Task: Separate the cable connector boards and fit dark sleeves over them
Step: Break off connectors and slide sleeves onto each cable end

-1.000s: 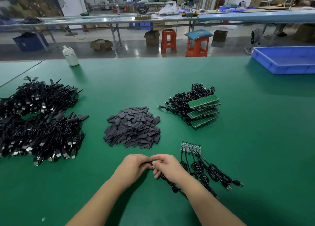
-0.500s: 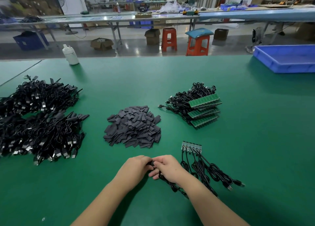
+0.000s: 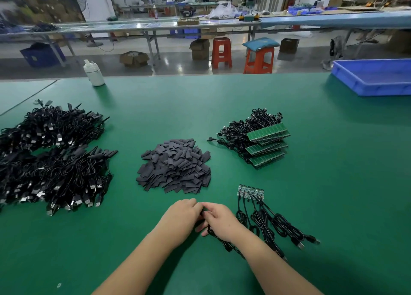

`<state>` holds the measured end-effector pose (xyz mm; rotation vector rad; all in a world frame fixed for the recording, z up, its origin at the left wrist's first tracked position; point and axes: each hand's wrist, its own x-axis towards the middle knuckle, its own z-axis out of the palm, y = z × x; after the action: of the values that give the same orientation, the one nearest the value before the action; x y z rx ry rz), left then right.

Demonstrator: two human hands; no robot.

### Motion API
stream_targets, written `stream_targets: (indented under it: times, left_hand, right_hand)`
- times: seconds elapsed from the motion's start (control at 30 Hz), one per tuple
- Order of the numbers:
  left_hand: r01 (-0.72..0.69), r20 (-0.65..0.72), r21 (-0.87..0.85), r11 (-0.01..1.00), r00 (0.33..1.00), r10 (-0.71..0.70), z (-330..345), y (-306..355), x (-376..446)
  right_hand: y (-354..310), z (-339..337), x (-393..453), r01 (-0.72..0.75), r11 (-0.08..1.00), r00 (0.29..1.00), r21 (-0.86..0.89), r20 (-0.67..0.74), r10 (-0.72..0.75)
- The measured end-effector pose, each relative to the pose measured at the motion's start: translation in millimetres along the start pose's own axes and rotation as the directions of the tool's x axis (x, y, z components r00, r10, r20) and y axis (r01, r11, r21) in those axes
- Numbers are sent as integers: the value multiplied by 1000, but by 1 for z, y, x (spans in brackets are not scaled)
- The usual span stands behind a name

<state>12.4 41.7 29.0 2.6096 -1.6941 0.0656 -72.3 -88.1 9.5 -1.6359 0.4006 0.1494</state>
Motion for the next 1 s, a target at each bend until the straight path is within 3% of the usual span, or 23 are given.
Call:
stream_targets:
  times: [0.03, 0.1, 0.2, 0.23, 0.27, 0.37, 0.57, 0.63, 0.67, 0.7, 0.77, 0.8, 0.87, 0.93, 1.0]
  left_hand:
    - [3, -76, -32, 999, 997, -6, 3, 0, 0]
    - [125, -137, -317, 940, 975, -176, 3, 7, -3]
    - [300, -55, -762, 574, 853, -519, -1, 17, -4]
    - [343, 23, -823, 454, 817, -576, -3, 20, -3]
    - [374, 86, -837, 398, 810, -580, -4, 21, -4]
    - [406, 155, -813, 417, 842, -516, -9, 29, -6]
    - [326, 152, -892, 314, 869, -470, -13, 33, -2]
    - [319, 170, -915, 249, 861, -479, -11, 32, -3]
    - [319, 170, -918, 238, 855, -489, -11, 30, -3]
    - [325, 168, -916, 236, 843, -511, -12, 27, -4]
    - [329, 136, -913, 242, 804, -578, -15, 11, -5]
    - [340, 102, -898, 280, 778, -620, -17, -2, -7]
    - [416, 8, -806, 421, 719, -695, -23, -33, -14]
    - [523, -83, -674, 522, 648, -757, -26, -72, -25]
    - [654, -124, -534, 536, 567, -814, -24, -112, -34]
  right_hand:
    - [-2, 1, -1, 1, 1000, 1000, 21, -15, -1]
    - [-6, 2, -4, -22, 991, 996, 131, -81, 33]
    - [-14, -2, -5, 6, 905, 973, 426, -211, 93]
    - [-18, -5, -5, 39, 844, 966, 535, -237, 105]
    - [-21, -7, -3, 77, 765, 961, 640, -252, 114]
    - [-32, -10, 0, 161, 536, 956, 829, -267, 125]
    - [-34, -5, 5, 215, 374, 937, 902, -298, 180]
    - [-34, -4, 7, 212, 400, 943, 892, -294, 156]
    - [-34, -4, 7, 201, 484, 946, 852, -297, 130]
    - [-33, -5, 7, 184, 646, 944, 741, -316, 93]
    - [-34, -16, 3, 121, 974, 925, 193, -377, -40]
    - [-33, -25, 3, 80, 984, 907, -158, -398, -137]
    - [-30, -48, 1, -19, 772, 888, -635, -365, -279]
    - [-23, -71, -1, -107, 610, 906, -785, -330, -266]
    - [-15, -89, -3, -198, 514, 923, -834, -335, -187]
